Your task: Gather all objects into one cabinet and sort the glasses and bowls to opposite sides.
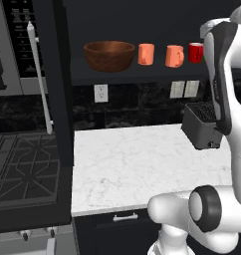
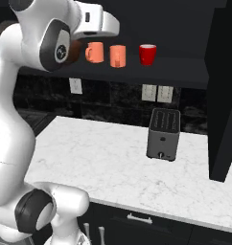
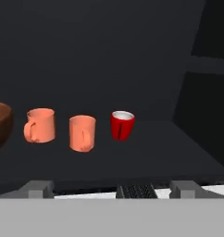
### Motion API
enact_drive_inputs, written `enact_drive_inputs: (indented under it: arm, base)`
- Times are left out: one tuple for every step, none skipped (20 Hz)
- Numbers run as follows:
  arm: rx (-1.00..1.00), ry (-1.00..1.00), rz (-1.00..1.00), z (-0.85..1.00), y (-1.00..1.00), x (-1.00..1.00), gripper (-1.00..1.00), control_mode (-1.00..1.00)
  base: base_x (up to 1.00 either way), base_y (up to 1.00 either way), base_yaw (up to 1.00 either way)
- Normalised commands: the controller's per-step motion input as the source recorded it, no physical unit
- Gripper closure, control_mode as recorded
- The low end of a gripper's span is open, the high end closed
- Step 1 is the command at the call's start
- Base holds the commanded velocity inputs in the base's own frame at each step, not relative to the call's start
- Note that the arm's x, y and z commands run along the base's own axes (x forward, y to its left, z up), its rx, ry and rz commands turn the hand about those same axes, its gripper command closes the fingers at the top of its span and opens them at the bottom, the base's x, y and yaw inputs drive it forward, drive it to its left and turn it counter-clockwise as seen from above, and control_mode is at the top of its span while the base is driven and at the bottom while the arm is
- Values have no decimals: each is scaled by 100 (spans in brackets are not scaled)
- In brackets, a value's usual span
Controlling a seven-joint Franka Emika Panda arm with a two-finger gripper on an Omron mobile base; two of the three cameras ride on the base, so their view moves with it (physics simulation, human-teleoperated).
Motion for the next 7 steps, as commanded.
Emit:
enact_drive_inputs:
  arm:
    - [5,-7,1,99,6,-100,-100,-100]
    - [8,-7,0,100,0,-100,-100,-100]
    - [8,-6,0,100,0,-100,-100,-100]
    - [10,-5,0,100,0,-100,-100,-100]
    - [11,-5,0,100,0,-100,-100,-100]
    - [12,-4,0,100,0,-100,-100,-100]
    - [13,-3,0,100,0,-100,-100,-100]
  base:
    - [0,0,0]
    - [0,0,0]
    - [0,0,0]
    - [0,0,0]
    - [0,0,0]
    - [0,0,0]
    - [0,0,0]
